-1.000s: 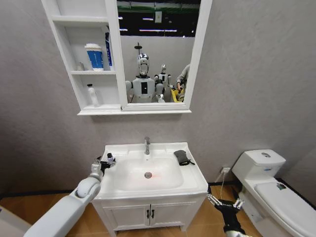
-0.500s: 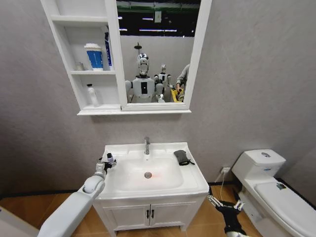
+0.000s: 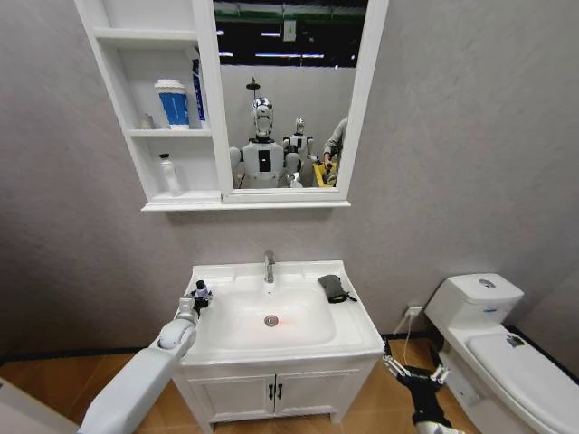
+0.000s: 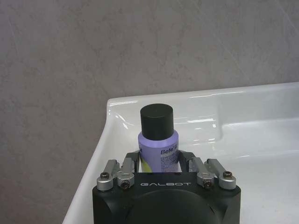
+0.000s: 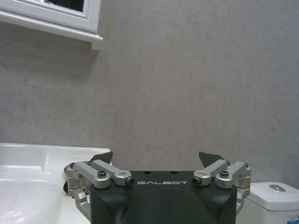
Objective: Move facial cleanser and shampoo from washbasin to cabinet, then wipe washbasin with towel.
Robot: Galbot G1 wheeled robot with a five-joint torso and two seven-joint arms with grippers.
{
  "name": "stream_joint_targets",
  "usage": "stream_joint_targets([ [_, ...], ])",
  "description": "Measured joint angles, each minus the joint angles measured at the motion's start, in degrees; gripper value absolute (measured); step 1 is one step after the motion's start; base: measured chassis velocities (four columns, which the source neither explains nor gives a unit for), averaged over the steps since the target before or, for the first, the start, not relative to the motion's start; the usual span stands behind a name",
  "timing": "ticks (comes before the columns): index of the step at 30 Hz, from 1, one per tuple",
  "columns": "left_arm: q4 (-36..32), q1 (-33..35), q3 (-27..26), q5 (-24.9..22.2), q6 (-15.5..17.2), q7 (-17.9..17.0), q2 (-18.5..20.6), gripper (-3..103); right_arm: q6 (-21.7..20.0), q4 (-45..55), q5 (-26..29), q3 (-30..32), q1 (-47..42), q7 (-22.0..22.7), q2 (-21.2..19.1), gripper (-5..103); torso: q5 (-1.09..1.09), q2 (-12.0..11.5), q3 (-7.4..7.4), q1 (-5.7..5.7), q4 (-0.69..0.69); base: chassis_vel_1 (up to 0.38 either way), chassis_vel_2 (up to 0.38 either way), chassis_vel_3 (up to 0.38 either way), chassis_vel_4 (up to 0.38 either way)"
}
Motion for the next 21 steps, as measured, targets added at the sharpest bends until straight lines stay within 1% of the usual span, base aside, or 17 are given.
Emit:
stream_joint_targets([
  [1,0.00,0.00,0.00,0.00,0.00,0.00,0.00,49,0.00,0.00,0.00,0.00,0.00,0.00,0.00,100,0.00,0.00,0.00,0.00,0.00,0.000,0.000,0.000,0.000],
  [3,-0.51,0.24,-0.20,-0.27,0.08,0.02,0.34,42,0.00,0.00,0.07,0.00,0.02,0.07,0.01,100,-0.01,0.00,0.00,0.00,0.00,0.000,0.000,0.000,0.000],
  [5,-1.29,0.48,-0.45,-0.45,0.29,-0.08,0.73,42,0.00,0.00,0.14,0.01,0.04,0.08,-0.01,100,-0.01,0.00,0.00,0.00,0.00,0.000,0.000,0.000,0.000],
  [7,-6.01,1.94,-1.61,-2.67,1.97,-2.61,2.70,42,0.00,0.02,0.41,-0.05,0.14,0.08,-0.13,100,-0.01,0.00,0.00,0.00,0.00,0.000,0.000,0.000,0.000],
  [8,-6.01,1.94,-1.61,-2.67,1.97,-2.61,2.70,42,0.00,0.02,0.41,-0.05,0.14,0.08,-0.13,100,-0.01,0.00,0.00,0.00,0.00,0.000,0.000,0.000,0.000],
  [9,-8.02,2.55,-2.08,-3.34,2.68,-3.51,3.85,42,-0.03,0.08,0.48,-0.13,0.22,0.08,-0.16,100,-0.02,0.00,0.00,0.00,0.00,0.000,0.000,0.000,0.000],
  [10,-11.99,3.56,-3.09,-4.08,4.31,-4.92,6.44,42,-0.12,0.15,0.54,-0.29,0.42,0.06,-0.20,100,-0.02,0.00,0.00,0.00,0.00,0.000,0.000,0.000,0.000],
  [11,-11.99,3.56,-3.09,-4.08,4.31,-4.92,6.44,42,-0.12,0.15,0.54,-0.29,0.42,0.06,-0.20,100,-0.02,0.00,0.00,0.00,0.00,0.000,0.000,0.000,0.000],
  [13,-20.40,4.47,-5.59,-7.35,10.23,-8.59,11.38,42,-0.18,0.16,0.54,-0.66,0.78,-0.02,-0.20,100,-0.02,0.00,0.00,0.00,0.01,0.000,0.000,0.000,0.000],
  [14,-20.40,4.47,-5.59,-7.35,10.23,-8.59,11.38,42,-0.18,0.16,0.54,-0.66,0.78,-0.02,-0.20,100,-0.02,0.00,0.00,0.00,0.01,0.000,0.000,0.000,0.000],
  [15,-24.94,4.21,-6.89,-10.32,13.68,-10.67,14.22,42,-0.19,0.16,0.53,-0.86,0.86,-0.08,-0.11,100,0.02,0.00,0.00,0.00,0.02,0.000,0.000,0.000,0.000],
  [16,-27.55,3.51,-7.55,-12.10,15.76,-11.92,16.07,42,-0.19,0.17,0.50,-0.97,0.88,-0.13,-0.05,100,0.02,0.00,-0.01,-0.01,0.02,0.000,0.000,0.000,0.000],
  [17,-31.14,1.49,-8.52,-15.60,18.60,-13.64,19.08,42,-0.17,0.28,0.40,-1.10,0.80,-0.27,-0.03,100,-0.02,0.00,0.00,0.00,0.01,0.000,0.000,0.000,0.000],
  [18,-31.14,1.49,-8.52,-15.60,18.60,-13.64,19.08,42,-0.17,0.28,0.40,-1.10,0.80,-0.27,-0.03,100,-0.02,0.00,0.00,0.00,0.01,0.000,0.000,0.000,0.000],
  [19,-33.37,-0.41,-9.38,-18.74,20.47,-14.77,21.17,42,-0.14,0.42,0.36,-1.14,0.75,-0.36,-0.07,100,0.00,0.01,0.00,0.00,0.00,0.000,0.000,0.000,0.000],
  [20,-35.98,-3.58,-10.38,-23.29,22.61,-16.30,23.96,42,-0.08,0.64,0.35,-1.14,0.71,-0.40,-0.26,100,0.02,0.00,-0.01,0.00,0.00,0.000,0.000,0.000,0.000],
  [21,-35.98,-3.58,-10.38,-23.29,22.61,-16.30,23.96,42,-0.08,0.64,0.35,-1.14,0.71,-0.40,-0.26,100,0.02,0.00,-0.01,0.00,0.00,0.000,0.000,0.000,0.000],
])
